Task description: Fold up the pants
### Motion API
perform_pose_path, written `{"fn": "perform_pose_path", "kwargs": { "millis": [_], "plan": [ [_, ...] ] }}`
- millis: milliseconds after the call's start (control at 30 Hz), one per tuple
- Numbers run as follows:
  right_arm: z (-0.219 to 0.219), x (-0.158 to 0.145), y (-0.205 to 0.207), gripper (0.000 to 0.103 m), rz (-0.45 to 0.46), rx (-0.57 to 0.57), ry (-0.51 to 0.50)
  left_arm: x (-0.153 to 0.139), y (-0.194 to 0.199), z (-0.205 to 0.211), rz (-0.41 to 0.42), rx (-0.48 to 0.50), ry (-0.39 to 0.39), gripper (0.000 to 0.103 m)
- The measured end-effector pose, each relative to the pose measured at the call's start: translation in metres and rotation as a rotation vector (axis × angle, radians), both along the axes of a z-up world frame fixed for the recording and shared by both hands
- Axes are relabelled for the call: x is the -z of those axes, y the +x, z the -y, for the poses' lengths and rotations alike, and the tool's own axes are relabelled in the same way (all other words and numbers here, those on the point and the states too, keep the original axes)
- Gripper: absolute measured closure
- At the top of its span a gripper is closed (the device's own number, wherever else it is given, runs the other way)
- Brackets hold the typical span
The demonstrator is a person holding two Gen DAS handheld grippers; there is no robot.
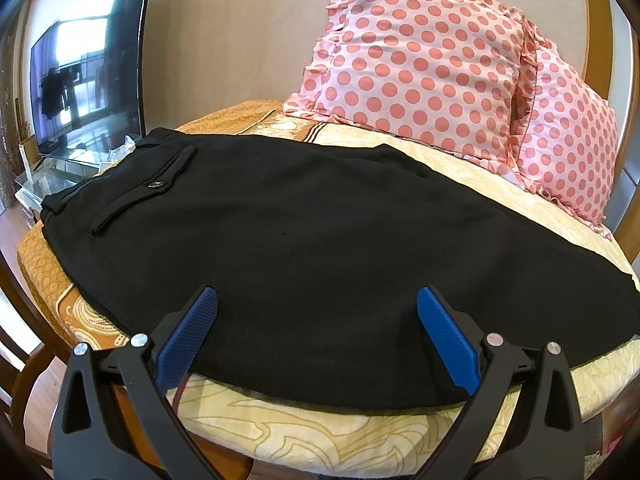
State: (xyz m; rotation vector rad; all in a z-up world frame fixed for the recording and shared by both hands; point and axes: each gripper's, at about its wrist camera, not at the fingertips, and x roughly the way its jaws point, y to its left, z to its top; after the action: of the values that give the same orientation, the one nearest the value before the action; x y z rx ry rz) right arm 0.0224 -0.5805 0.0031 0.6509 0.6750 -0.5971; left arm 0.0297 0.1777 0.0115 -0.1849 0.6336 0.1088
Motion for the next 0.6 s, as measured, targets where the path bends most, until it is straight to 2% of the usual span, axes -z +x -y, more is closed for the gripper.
{"fn": "perform_pose_path", "kwargs": {
  "millis": [100,167,233,400,467,533,600],
  "plan": [
    [0.0,0.015,-0.042,0.059,0.074,0.069,0.12,-0.001,0.0,-0.001,-0.003,0.011,-0.003,0.004],
    [-0.006,0.02,-0.057,0.059,0.146,0.074,0.166,-0.001,-0.001,-0.001,-0.002,0.018,-0.005,0.004],
    [-0.015,0.02,-0.059,0.059,0.173,0.056,0.191,-0.001,-0.001,-0.001,-0.001,0.021,-0.006,0.004],
    [-0.031,0.031,-0.047,0.059,0.303,-0.014,0.329,-0.001,-0.003,-0.003,0.01,0.022,-0.018,0.004],
    [-0.037,0.031,-0.047,0.059,0.343,-0.004,0.319,-0.001,-0.004,-0.005,0.016,0.023,-0.034,0.004],
    [-0.042,0.029,-0.049,0.068,0.386,-0.005,0.278,-0.001,-0.004,-0.006,0.019,0.025,-0.042,0.003],
    [-0.041,0.035,-0.047,0.079,0.442,-0.032,0.313,-0.002,-0.004,-0.006,0.02,0.029,-0.046,0.003]
  ]
}}
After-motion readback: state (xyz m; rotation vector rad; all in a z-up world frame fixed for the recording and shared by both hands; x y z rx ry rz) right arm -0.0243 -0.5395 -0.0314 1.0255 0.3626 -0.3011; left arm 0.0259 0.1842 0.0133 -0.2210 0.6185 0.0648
